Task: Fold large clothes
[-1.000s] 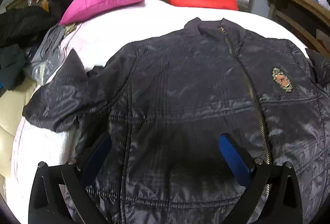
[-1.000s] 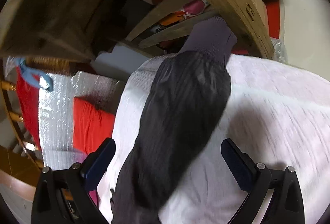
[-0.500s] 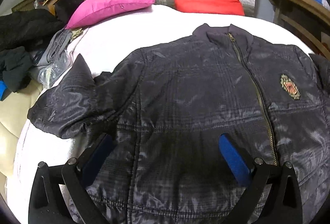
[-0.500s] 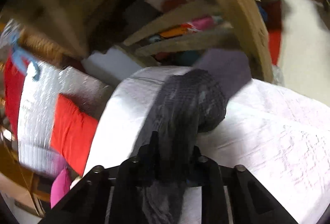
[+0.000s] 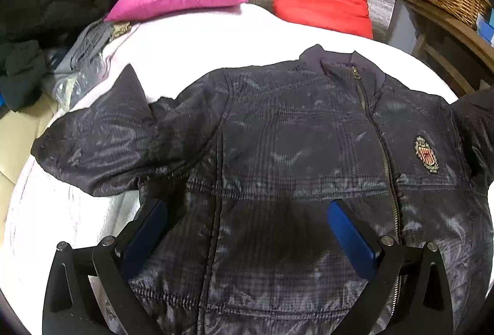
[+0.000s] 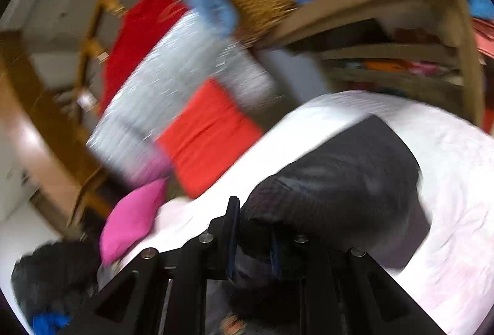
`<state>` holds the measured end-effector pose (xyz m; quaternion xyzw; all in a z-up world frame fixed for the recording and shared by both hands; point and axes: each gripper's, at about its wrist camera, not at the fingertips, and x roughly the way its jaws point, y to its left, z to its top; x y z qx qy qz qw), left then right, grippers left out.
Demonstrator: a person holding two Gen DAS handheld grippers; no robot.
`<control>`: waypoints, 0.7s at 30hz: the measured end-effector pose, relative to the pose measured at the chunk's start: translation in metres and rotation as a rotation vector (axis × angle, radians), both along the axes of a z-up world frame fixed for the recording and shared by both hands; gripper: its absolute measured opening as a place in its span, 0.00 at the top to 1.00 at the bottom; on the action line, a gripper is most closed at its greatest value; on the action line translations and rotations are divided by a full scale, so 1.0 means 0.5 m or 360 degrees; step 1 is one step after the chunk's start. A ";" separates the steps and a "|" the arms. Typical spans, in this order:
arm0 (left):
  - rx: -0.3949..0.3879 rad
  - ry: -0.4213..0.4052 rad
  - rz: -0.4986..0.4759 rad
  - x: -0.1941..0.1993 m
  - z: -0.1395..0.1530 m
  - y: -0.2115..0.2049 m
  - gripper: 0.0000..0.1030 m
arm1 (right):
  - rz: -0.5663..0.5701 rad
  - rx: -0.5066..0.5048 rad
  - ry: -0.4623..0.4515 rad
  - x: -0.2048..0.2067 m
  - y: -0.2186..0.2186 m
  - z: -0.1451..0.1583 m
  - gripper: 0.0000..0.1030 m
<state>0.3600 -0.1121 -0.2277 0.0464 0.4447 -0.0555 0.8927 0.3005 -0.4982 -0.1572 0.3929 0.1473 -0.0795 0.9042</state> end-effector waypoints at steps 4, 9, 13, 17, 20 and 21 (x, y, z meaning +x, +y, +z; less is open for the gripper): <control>-0.0011 -0.0009 0.0018 -0.006 0.005 0.013 0.00 | 0.0216 0.0046 0.0019 -0.006 0.105 -0.016 0.82; -0.0024 -0.0061 0.0037 -0.014 0.021 0.023 0.00 | 0.0442 0.0202 0.0187 0.019 0.208 -0.108 0.82; -0.0006 -0.0110 -0.0015 -0.022 0.027 0.010 0.00 | 0.0500 0.0483 0.0377 0.043 0.214 -0.176 0.76; -0.0005 -0.0173 -0.0109 -0.037 0.035 -0.012 0.00 | 0.0577 0.0659 0.0310 0.010 0.186 -0.176 0.03; -0.0035 -0.0224 -0.0218 -0.063 0.045 -0.035 0.00 | 0.0606 0.0747 0.0114 -0.041 0.157 -0.144 0.00; -0.0027 -0.0248 -0.0248 -0.075 0.050 -0.047 0.00 | 0.0676 0.0779 0.0079 -0.052 0.143 -0.131 0.00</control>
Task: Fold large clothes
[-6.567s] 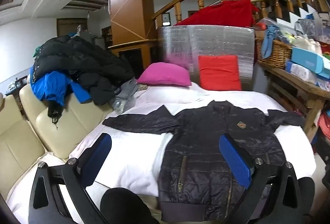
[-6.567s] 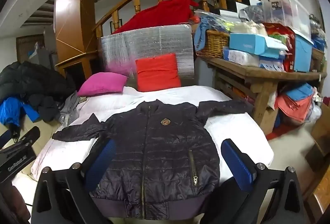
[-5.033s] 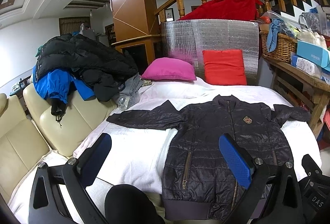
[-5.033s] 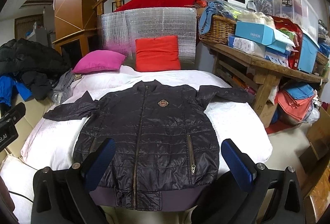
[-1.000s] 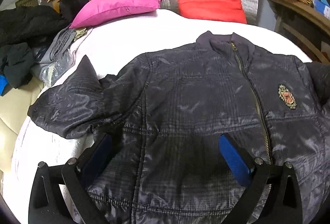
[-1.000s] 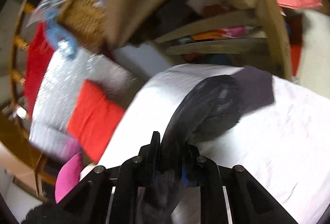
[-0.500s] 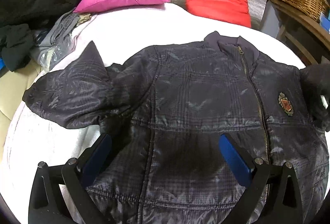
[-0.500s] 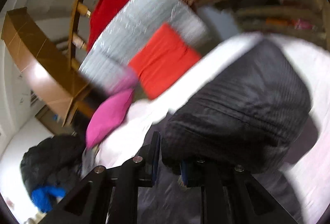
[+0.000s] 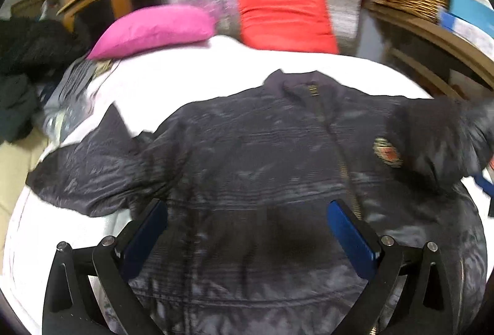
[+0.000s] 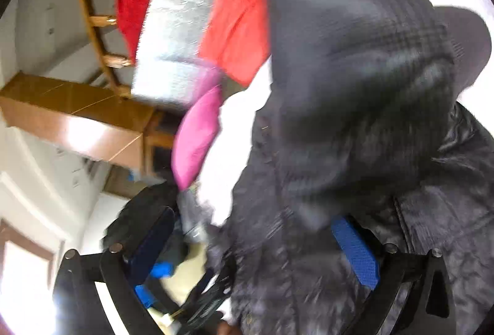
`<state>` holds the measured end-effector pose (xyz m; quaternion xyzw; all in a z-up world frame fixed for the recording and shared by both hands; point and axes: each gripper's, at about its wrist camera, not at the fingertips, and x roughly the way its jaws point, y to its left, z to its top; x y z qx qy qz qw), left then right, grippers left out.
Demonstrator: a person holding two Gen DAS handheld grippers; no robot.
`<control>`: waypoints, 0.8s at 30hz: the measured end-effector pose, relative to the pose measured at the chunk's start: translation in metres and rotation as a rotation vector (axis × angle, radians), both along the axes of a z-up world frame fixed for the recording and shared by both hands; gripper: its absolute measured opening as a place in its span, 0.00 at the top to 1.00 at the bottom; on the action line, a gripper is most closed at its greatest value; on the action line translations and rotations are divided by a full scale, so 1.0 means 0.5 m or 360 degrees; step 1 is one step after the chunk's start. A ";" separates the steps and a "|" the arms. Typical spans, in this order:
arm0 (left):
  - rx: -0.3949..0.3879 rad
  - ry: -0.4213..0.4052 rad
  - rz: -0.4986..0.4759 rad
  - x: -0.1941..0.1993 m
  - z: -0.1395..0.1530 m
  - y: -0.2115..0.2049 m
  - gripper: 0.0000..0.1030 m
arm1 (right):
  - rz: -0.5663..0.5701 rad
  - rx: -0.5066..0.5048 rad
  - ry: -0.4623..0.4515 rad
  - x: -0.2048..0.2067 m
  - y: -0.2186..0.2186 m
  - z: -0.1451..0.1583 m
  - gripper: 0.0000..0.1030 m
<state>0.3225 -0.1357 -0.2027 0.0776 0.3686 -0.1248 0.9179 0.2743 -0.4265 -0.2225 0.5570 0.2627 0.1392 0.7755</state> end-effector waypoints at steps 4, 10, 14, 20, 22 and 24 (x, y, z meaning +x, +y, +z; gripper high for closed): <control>-0.0009 -0.0118 -0.0199 -0.072 0.033 -0.080 0.00 | -0.0099 0.0019 -0.0108 -0.050 -0.082 0.040 0.00; 0.0037 -0.0119 -0.0472 -0.120 0.065 -0.258 0.00 | -0.0484 0.0144 -0.0010 -0.108 -0.220 -0.003 0.00; 0.0083 -0.0094 -0.0531 -0.100 0.069 -0.359 0.00 | -0.0714 0.0304 0.0140 -0.131 -0.281 -0.053 0.00; -0.0071 0.0169 -0.0543 -0.013 0.050 -0.439 0.00 | -0.0803 0.0457 0.0131 -0.136 -0.324 -0.074 0.00; -0.0154 0.0256 -0.0548 0.014 0.033 -0.458 0.10 | -0.0805 0.0480 0.0130 -0.160 -0.330 -0.085 0.00; -0.0224 0.0332 -0.0571 0.025 0.022 -0.467 0.45 | -0.0783 0.0494 0.0144 -0.163 -0.327 -0.088 0.00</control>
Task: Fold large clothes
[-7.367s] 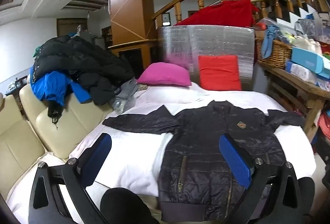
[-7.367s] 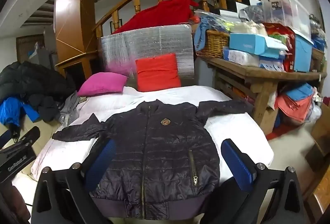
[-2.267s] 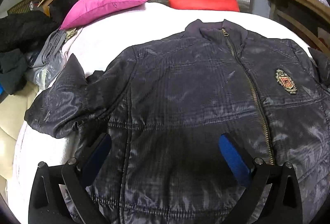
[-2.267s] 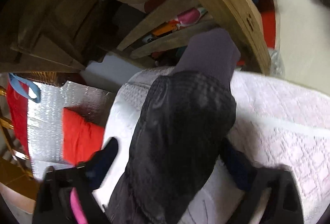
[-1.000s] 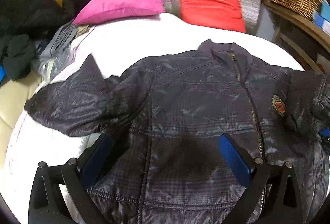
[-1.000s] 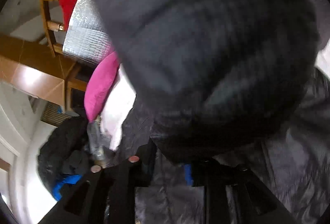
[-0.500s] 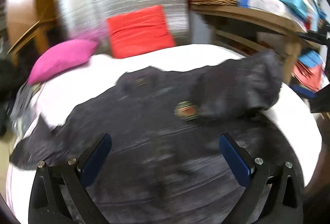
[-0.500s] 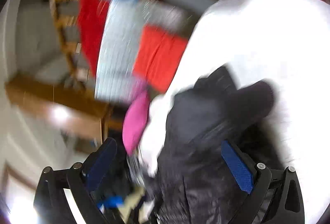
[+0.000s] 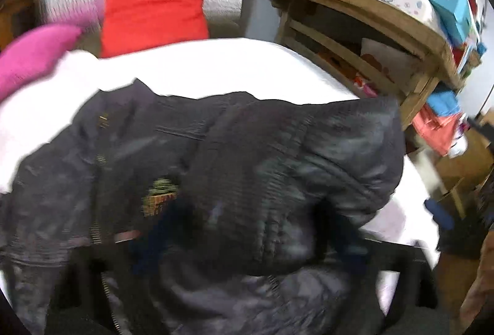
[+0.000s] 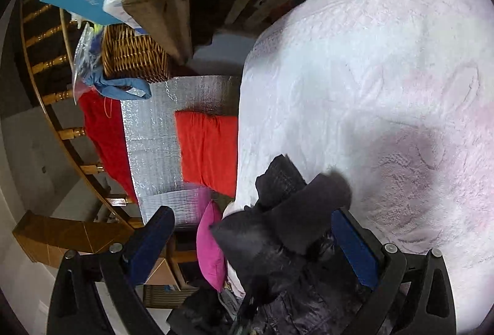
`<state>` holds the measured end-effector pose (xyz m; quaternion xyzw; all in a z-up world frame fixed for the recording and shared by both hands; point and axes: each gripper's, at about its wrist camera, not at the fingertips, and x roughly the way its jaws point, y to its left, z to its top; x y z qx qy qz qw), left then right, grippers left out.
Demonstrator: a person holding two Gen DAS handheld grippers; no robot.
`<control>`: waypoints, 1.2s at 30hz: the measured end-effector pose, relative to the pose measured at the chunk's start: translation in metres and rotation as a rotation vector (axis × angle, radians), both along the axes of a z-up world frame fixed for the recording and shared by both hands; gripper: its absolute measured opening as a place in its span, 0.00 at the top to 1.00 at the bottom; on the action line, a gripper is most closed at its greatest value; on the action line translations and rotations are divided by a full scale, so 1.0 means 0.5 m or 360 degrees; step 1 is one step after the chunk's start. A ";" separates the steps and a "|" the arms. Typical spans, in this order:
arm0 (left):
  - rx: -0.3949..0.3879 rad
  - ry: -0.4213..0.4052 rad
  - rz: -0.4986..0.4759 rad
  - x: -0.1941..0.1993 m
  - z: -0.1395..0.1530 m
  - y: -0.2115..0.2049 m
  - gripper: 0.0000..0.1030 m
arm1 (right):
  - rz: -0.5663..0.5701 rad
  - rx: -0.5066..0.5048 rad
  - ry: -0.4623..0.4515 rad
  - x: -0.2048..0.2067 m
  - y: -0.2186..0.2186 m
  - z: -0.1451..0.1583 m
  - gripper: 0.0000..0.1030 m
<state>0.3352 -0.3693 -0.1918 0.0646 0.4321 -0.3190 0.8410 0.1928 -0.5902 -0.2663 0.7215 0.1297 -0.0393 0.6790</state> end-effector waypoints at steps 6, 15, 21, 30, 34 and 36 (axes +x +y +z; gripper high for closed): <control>-0.0194 0.0136 0.0012 0.025 0.009 0.023 0.84 | 0.0096 -0.0037 0.0045 0.024 0.001 0.002 0.00; -0.0461 0.0385 0.0208 0.070 0.051 0.225 0.80 | 0.0326 -0.0149 0.0045 0.096 0.054 0.004 0.00; -0.0409 0.0390 0.0655 0.091 0.016 0.430 0.37 | 0.0499 -0.0178 0.0014 0.149 0.115 0.008 0.00; -0.0489 0.0352 0.0669 0.024 0.029 0.509 0.30 | 0.0695 -0.0334 0.0104 0.230 0.192 -0.006 0.35; -0.0556 0.0380 0.0393 -0.033 0.040 0.434 0.18 | 0.0715 -0.0374 0.0275 0.246 0.206 -0.032 0.36; -0.0578 0.0402 0.0305 -0.051 0.040 0.402 0.15 | 0.0714 -0.0344 0.0355 0.252 0.198 -0.049 0.37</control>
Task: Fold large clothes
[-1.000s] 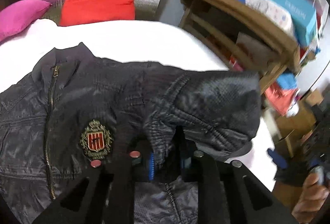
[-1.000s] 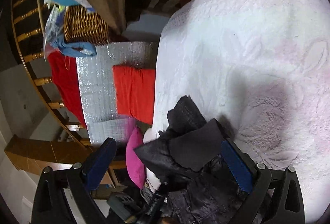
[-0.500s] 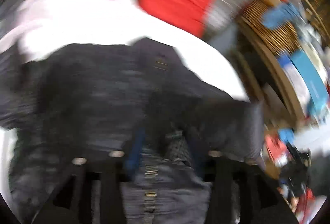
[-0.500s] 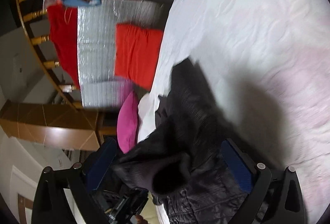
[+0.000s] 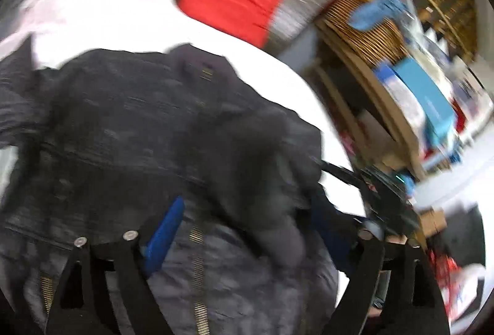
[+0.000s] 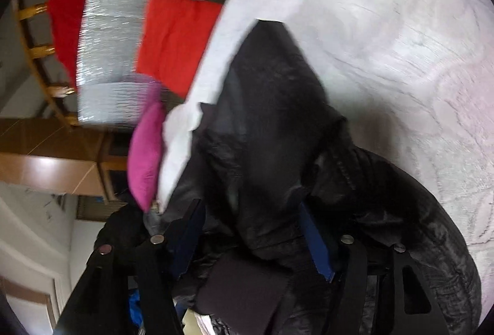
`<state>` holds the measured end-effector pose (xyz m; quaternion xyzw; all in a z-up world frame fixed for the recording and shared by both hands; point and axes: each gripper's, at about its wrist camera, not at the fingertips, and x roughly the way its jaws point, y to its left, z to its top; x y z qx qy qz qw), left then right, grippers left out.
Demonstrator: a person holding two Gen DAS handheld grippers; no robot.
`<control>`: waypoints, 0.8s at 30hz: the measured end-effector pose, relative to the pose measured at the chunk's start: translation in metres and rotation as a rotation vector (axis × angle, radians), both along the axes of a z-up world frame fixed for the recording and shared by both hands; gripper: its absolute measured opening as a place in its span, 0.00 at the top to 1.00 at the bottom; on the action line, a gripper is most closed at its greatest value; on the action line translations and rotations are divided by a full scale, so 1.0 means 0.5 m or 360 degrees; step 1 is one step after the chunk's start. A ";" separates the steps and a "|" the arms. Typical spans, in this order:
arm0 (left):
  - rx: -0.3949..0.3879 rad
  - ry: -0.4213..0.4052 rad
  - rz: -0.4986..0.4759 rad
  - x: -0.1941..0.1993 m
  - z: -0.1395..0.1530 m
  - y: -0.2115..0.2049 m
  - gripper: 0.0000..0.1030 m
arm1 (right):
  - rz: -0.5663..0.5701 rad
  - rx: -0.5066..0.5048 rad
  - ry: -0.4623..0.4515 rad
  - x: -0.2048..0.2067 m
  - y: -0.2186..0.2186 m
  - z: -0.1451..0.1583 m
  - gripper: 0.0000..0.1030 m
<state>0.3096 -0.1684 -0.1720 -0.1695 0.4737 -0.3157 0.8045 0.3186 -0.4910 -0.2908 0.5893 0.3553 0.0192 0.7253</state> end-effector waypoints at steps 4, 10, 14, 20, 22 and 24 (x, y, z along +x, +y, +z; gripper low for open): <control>0.0030 0.0120 -0.0088 -0.013 -0.040 -0.058 0.10 | -0.0004 0.0035 0.0051 0.009 -0.010 -0.020 0.37; 0.0040 0.0248 -0.0187 -0.015 -0.107 -0.122 0.11 | 0.0028 0.0031 0.0055 0.020 -0.004 -0.017 0.37; 0.0005 0.0199 -0.0117 0.021 -0.115 -0.122 0.66 | 0.0046 0.0056 0.0044 0.023 -0.005 -0.011 0.37; 0.0086 0.0106 -0.0189 0.044 -0.029 -0.093 0.87 | 0.0051 0.0086 0.0030 0.018 -0.008 -0.007 0.37; 0.0070 0.0066 -0.0228 0.062 0.039 -0.058 0.87 | 0.0052 0.0086 0.0016 0.016 -0.008 -0.002 0.37; 0.0082 0.0039 -0.0232 0.082 0.097 -0.027 0.87 | 0.0055 0.0071 0.0005 0.015 -0.004 0.006 0.37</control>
